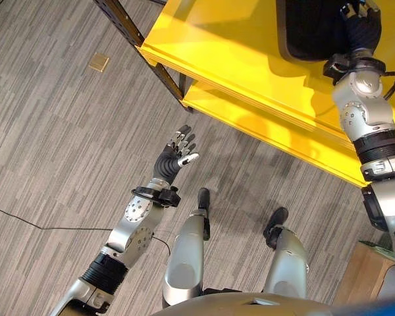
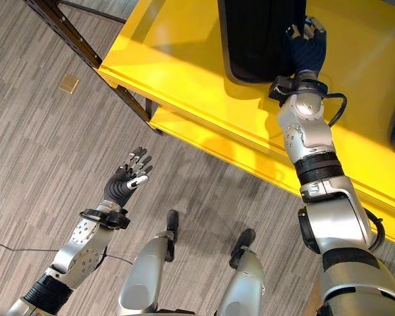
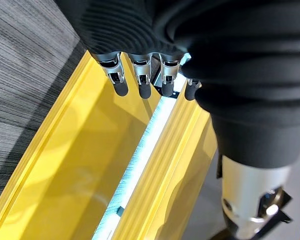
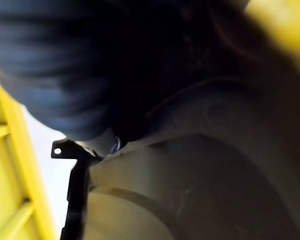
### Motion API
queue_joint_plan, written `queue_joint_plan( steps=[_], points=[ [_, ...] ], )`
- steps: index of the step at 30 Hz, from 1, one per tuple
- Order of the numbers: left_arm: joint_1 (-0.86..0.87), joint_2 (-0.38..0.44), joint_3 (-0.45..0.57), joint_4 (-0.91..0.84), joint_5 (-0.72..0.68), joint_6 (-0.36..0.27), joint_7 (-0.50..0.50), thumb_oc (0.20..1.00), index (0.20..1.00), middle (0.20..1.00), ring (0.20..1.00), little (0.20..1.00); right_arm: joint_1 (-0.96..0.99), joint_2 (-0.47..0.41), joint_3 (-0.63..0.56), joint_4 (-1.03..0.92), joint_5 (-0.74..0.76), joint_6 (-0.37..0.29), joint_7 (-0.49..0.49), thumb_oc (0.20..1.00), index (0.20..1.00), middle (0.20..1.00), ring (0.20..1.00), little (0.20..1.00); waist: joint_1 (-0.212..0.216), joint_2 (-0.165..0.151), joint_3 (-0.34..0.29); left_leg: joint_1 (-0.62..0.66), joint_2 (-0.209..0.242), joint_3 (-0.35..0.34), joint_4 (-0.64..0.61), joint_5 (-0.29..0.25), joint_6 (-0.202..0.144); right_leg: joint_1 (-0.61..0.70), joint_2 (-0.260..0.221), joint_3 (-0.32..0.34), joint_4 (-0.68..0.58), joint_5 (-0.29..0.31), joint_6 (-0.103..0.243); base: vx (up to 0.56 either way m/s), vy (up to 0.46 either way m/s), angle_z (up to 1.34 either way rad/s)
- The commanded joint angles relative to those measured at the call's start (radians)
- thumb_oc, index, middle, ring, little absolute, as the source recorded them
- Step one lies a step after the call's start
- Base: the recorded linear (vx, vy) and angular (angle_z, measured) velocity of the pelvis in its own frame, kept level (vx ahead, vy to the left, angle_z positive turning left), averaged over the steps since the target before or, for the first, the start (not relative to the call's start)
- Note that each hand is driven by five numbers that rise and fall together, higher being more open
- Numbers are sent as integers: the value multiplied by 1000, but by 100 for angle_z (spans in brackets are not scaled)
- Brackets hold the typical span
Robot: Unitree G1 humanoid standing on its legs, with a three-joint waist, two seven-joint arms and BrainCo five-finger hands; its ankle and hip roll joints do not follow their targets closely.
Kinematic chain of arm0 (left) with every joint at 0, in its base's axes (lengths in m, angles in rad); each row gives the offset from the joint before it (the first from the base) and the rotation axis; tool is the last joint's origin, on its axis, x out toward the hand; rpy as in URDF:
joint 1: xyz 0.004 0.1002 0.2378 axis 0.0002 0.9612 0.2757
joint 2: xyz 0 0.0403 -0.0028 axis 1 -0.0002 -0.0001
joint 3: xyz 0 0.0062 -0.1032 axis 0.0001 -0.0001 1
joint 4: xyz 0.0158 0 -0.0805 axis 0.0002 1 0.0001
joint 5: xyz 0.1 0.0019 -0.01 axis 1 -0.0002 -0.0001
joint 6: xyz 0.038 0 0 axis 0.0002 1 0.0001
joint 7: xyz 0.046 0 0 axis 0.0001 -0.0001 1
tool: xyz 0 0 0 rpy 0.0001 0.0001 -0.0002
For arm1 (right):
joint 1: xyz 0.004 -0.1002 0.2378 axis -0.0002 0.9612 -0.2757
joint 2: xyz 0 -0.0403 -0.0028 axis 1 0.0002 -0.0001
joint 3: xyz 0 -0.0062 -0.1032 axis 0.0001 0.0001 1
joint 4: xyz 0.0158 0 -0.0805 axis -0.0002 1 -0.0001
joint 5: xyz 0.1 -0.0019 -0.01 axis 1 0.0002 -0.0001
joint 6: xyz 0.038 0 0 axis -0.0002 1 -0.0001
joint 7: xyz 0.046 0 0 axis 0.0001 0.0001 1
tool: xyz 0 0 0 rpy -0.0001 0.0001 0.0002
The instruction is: Move parts from the plastic box to the shelf.
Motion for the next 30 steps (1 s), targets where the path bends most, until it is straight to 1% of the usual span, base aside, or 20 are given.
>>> queue_joint_plan(
  steps=[1, 2, 3, 6, 10, 13, 15, 23, 30],
  points=[
    [11, 60, 10, -119, -16, -46, 6, 1000, 1000, 1000, 1000, 1000, -126, -16, 8, -9, 48, -38, -6, 200, 200, 200, 200, 200, -8, -18, -12, -121, 116, -46, 115, -18, -64, 157, -66, 38, -164, 220, 83, -10, 47, 0],
    [3, 57, 5, -115, -18, -47, 8, 1000, 1000, 1000, 1000, 1000, -162, -1, 20, 64, 56, -27, -4, 200, 200, 200, 200, 200, -7, -13, -12, -121, 118, -55, 127, -46, -72, 156, -60, 47, -153, 199, 90, 73, 49, -1],
    [-3, 57, 3, -113, -20, -49, 11, 1000, 1000, 1000, 1000, 1000, -185, 8, 30, 127, 66, -22, 0, 200, 200, 200, 200, 200, -5, -8, -9, -134, 115, -54, 141, -55, -71, 150, -60, 49, -148, 193, 87, 82, 36, -1],
    [-17, 53, -2, -108, -27, -55, 19, 1000, 1000, 1000, 1000, 1000, -187, 29, 26, 180, 88, -25, 7, 200, 200, 200, 200, 200, -9, -4, -10, -149, 110, -55, 151, -60, -68, 139, -58, 54, -140, 185, 84, 9, 22, 0],
    [-23, 48, -3, -96, -27, -61, 24, 1000, 1000, 1000, 1000, 1000, -146, 50, 12, 175, 103, -30, 14, 200, 200, 200, 200, 200, -19, -2, -7, -159, 109, -55, 164, -66, -65, 129, -56, 58, -131, 176, 78, 2, 17, -4],
    [-23, 44, -2, -89, -35, -65, 33, 1000, 1000, 1000, 1000, 1000, -62, 96, -40, 137, 154, -54, 9, 200, 200, 200, 200, 200, -31, -3, -1, -172, 113, -54, 182, -72, -65, 112, -49, 68, -122, 166, 72, -16, 13, -9],
    [-25, 44, -5, -89, -39, -67, 38, 1000, 1000, 1000, 1000, 1000, -40, 107, -63, 123, 181, -69, 3, 200, 200, 200, 200, 200, -37, -2, 2, -175, 114, -55, 183, -72, -65, 108, -48, 69, -121, 163, 72, -10, -2, -15],
    [-16, 46, -10, -86, -48, -69, 40, 1000, 1000, 1000, 1000, 1000, 10, 105, -122, 91, 211, -103, -22, 200, 200, 200, 200, 200, -43, 1, 2, -182, 112, -59, 187, -75, -61, 102, -47, 72, -119, 165, 75, -1, 0, -1],
    [-23, 46, -16, -85, -46, -71, 50, 1000, 1000, 1000, 1000, 1000, 54, 102, -183, 75, 223, -134, -64, 200, 200, 200, 200, 200, -50, 4, 0, -193, 106, -62, 192, -78, -57, 105, -47, 73, -125, 171, 78, 0, 0, 0]
  ],
)
